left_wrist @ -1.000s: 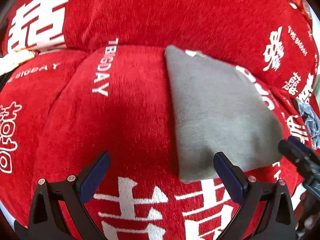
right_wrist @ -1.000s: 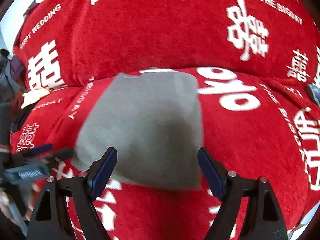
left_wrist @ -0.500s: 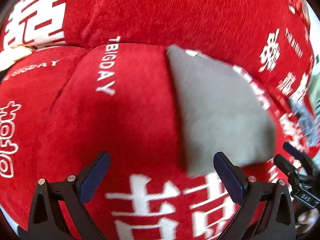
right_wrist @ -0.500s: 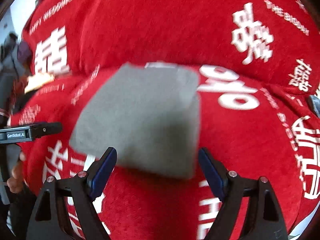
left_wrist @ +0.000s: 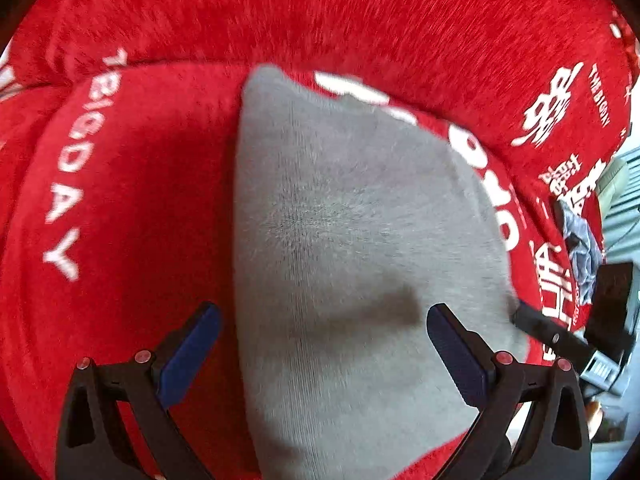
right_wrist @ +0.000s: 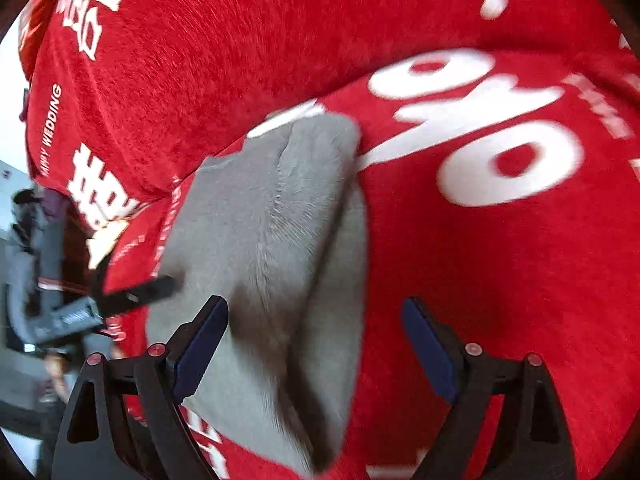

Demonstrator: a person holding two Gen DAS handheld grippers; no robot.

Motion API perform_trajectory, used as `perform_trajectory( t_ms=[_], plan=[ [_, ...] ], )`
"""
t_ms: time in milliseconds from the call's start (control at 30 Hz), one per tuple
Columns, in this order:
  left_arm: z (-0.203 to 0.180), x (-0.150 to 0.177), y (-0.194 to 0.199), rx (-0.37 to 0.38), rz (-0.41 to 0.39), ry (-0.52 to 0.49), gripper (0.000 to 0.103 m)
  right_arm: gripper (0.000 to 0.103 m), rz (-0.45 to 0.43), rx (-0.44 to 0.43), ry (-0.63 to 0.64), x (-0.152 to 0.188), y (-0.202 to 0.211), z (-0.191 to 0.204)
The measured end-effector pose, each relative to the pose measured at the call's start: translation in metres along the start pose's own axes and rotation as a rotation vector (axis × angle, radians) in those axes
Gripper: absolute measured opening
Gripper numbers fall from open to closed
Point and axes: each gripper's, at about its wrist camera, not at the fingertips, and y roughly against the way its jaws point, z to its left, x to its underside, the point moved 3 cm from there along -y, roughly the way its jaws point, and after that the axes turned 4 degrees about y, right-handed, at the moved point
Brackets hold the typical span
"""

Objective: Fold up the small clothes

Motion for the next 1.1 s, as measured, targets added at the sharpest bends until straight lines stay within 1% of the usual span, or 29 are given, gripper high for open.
perform_trajectory(
  t_ms=[33, 67, 100, 133, 200, 300, 333, 367, 400, 433, 467, 500, 533, 600, 667, 733, 900, 1100],
  plan=[
    [0.003, -0.003, -0.008, 0.017, 0.024, 0.007, 0.103, 0.092, 0.035, -0.030, -0.003, -0.005, -0.013, 0.000],
    [0.003, -0.006, -0.010, 0.020, 0.010, 0.002, 0.103, 0.099, 0.045, -0.042, 0.019, -0.009, -0.022, 0.003],
    [0.001, -0.008, -0.010, 0.028, -0.007, -0.012, 0.103, 0.103, 0.031, -0.048, 0.052, -0.012, -0.025, 0.008],
    [-0.001, -0.013, -0.012, 0.040, -0.003, -0.023, 0.103, 0.103, 0.026, -0.056, 0.081, -0.016, -0.030, 0.013],
    [-0.003, -0.020, -0.017, 0.049, 0.004, -0.027, 0.103, 0.103, 0.045, -0.071, 0.102, -0.024, -0.044, 0.023],
    [-0.010, -0.023, -0.019, 0.045, 0.000, -0.058, 0.102, 0.102, 0.028, -0.049, 0.156, -0.028, -0.057, 0.040],
    [-0.013, -0.020, -0.017, 0.032, -0.021, -0.074, 0.091, 0.100, 0.024, -0.041, 0.167, -0.027, -0.058, 0.042],
    [-0.012, -0.018, -0.014, 0.022, -0.033, -0.089, 0.083, 0.087, 0.019, -0.037, 0.186, -0.025, -0.058, 0.047],
    [-0.013, -0.016, -0.011, 0.019, -0.047, -0.101, 0.077, 0.073, 0.017, -0.018, 0.203, -0.023, -0.057, 0.050],
    [-0.012, -0.015, -0.007, 0.024, -0.059, -0.104, 0.065, 0.070, 0.010, 0.000, 0.213, -0.022, -0.055, 0.052],
    [-0.010, -0.015, -0.002, 0.032, -0.066, -0.098, 0.054, 0.061, 0.003, -0.005, 0.206, -0.023, -0.053, 0.051],
    [-0.008, -0.016, 0.002, 0.039, -0.068, -0.092, 0.050, 0.052, -0.004, -0.014, 0.189, -0.023, -0.049, 0.049],
    [-0.007, -0.016, 0.007, 0.049, -0.070, -0.089, 0.045, 0.049, -0.012, -0.026, 0.166, -0.023, -0.045, 0.048],
    [-0.009, -0.013, 0.014, 0.043, -0.077, -0.107, 0.043, 0.046, -0.034, -0.040, 0.148, -0.022, -0.036, 0.051],
    [-0.015, -0.008, 0.022, 0.024, -0.089, -0.128, 0.042, 0.045, -0.049, -0.018, 0.168, -0.018, -0.028, 0.060],
    [-0.018, -0.002, 0.030, 0.021, -0.094, -0.133, 0.042, 0.044, -0.054, -0.007, 0.176, -0.014, -0.022, 0.068],
    [-0.013, 0.012, 0.051, 0.041, -0.084, -0.108, 0.041, 0.043, -0.073, -0.002, 0.187, 0.003, -0.003, 0.091],
    [-0.003, 0.043, 0.087, 0.055, -0.103, -0.109, 0.041, 0.043, -0.091, 0.002, 0.228, 0.030, 0.018, 0.126]
  ],
)
